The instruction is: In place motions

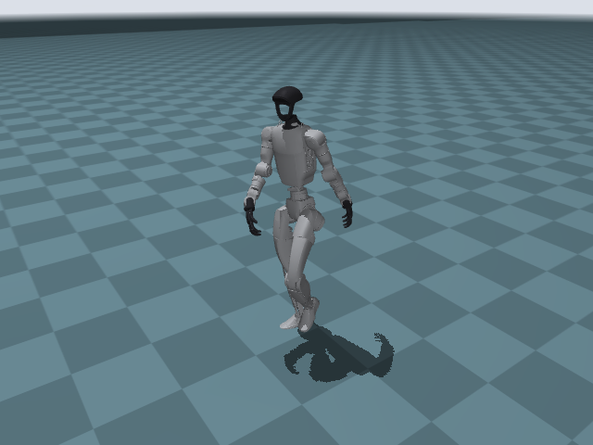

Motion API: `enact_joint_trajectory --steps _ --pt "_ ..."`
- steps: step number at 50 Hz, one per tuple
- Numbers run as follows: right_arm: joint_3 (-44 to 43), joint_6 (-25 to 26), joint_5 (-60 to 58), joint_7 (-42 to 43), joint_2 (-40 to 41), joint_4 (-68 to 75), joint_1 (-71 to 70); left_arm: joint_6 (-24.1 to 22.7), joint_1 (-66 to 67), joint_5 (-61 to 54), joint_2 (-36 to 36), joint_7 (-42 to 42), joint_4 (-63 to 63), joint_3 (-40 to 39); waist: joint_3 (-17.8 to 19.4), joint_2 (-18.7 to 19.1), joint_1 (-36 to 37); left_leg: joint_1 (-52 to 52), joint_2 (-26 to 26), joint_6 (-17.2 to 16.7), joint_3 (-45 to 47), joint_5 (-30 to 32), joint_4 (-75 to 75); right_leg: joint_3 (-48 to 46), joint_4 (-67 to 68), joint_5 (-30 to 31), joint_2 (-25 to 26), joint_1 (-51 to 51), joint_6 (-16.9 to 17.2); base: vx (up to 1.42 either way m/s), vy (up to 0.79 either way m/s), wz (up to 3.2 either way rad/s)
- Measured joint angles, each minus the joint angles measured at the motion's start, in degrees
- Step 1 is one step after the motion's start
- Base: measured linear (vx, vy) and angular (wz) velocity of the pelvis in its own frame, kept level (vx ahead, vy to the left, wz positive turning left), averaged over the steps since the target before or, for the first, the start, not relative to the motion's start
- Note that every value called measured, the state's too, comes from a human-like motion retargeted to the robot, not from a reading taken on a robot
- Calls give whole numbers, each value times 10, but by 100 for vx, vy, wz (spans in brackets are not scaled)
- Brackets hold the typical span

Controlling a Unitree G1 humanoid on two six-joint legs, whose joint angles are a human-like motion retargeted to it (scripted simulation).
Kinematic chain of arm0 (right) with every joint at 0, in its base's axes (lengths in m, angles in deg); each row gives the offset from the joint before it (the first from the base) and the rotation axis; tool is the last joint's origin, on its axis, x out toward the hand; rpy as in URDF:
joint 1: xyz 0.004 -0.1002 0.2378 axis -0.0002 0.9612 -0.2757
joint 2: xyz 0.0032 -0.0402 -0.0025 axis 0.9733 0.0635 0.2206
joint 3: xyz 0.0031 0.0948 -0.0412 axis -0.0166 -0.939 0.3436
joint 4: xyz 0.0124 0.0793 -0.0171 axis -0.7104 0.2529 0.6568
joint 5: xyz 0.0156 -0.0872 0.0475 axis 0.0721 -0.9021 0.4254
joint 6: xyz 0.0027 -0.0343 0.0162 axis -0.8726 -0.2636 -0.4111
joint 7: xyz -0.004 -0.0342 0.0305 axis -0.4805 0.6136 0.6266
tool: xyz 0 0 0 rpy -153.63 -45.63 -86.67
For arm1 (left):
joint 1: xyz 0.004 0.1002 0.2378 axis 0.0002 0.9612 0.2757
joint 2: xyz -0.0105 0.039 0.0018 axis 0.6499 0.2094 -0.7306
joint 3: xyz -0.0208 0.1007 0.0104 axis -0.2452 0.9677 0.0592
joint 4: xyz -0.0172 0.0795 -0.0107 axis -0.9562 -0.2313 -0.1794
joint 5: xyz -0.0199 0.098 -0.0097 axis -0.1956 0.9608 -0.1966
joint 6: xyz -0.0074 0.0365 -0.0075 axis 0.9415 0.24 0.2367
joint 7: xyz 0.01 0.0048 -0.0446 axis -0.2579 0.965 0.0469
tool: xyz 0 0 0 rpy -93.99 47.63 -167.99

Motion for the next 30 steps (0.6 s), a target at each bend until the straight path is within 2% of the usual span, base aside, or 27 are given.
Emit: enact_joint_trajectory --steps 3,5,7,8,10,12,13,14,15,17,20,22,25,27,30 --pt "0 17 -29 -6 -11 50 111 4 -36 14 -5 37 0 27 -28 8 -39 175 -78 -26 -21 43 -274 -33 13 -20 5 20 7 35 13 84" --pt "-2 39 -43 3 -24 108 184 0 -73 19 -9 51 0 46 -44 30 -70 296 -121 -74 -70 -8 -497 -59 37 -28 30 26 -2 34 11 104" --pt "-22 74 -50 34 -46 204 239 -9 -119 31 -18 60 0 68 -56 55 -121 389 -115 -55 -14 -59 -631 -110 107 9 41 9 -26 24 22 154" --pt "-41 99 -52 50 -58 255 256 -11 -151 38 -24 69 0 77 -60 74 -151 400 -86 -73 18 -36 -670 -152 175 73 28 -23 -43 -4 17 104" --pt "-79 150 -28 76 -86 341 265 -19 -245 52 -30 96 0 100 -33 97 -146 371 -63 -91 -40 -12 -680 -132 388 174 -12 -143 -91 -37 13 -11" --pt "-101 190 38 94 -118 341 317 -36 -323 63 -36 113 28 139 10 93 -174 369 -74 -72 -40 -7 -682 -70 584 154 -43 -262 -118 -36 22 26" --pt "-108 200 75 96 -137 341 340 -39 -355 71 -37 126 54 163 27 88 -181 376 -90 -61 -26 -7 -686 -82 679 116 -109 -306 -140 -25 29 44" --pt "-114 212 106 95 -149 341 359 -37 -381 87 -33 143 84 177 43 86 -198 379 -99 -52 -25 -6 -690 -76 749 97 -141 -353 -147 -23 26 62" --pt "-118 226 134 92 -158 341 377 -33 -404 108 -28 161 116 186 57 85 -220 381 -104 -44 -30 -3 -692 -60 807 87 -158 -403 -146 -22 15 94" --pt "-145 231 158 116 -169 341 409 -43 -420 142 -24 159 163 194 56 94 -257 370 -101 -37 -38 5 -696 -45 853 83 -146 -484 -133 -9 5 67" --pt "-191 187 192 162 -178 341 466 -76 -412 153 -38 90 206 232 25 113 -257 356 -86 -37 -23 17 -703 -51 849 80 -119 -546 -121 20 -3 -12" --pt "-200 163 223 169 -176 341 481 -95 -410 158 -34 63 218 263 19 112 -249 361 -88 -37 -20 18 -705 -62 828 74 -129 -528 -123 11 -8 -23" --pt "-188 169 262 180 -165 341 469 -96 -396 195 -24 59 214 283 28 97 -222 392 -92 -46 0 19 -712 -52 761 85 -102 -440 -112 1 -11 -67" --pt "-172 165 264 184 -155 341 446 -85 -367 215 -29 61 193 274 10 93 -197 402 -91 -57 24 17 -714 -44 675 95 -69 -361 -106 13 -9 -100" --pt "-143 155 243 177 -134 341 394 -83 -297 219 -47 68 147 246 -41 96 -157 392 -85 -65 52 6 -700 -38 476 109 -8 -222 -95 27 -6 -78"
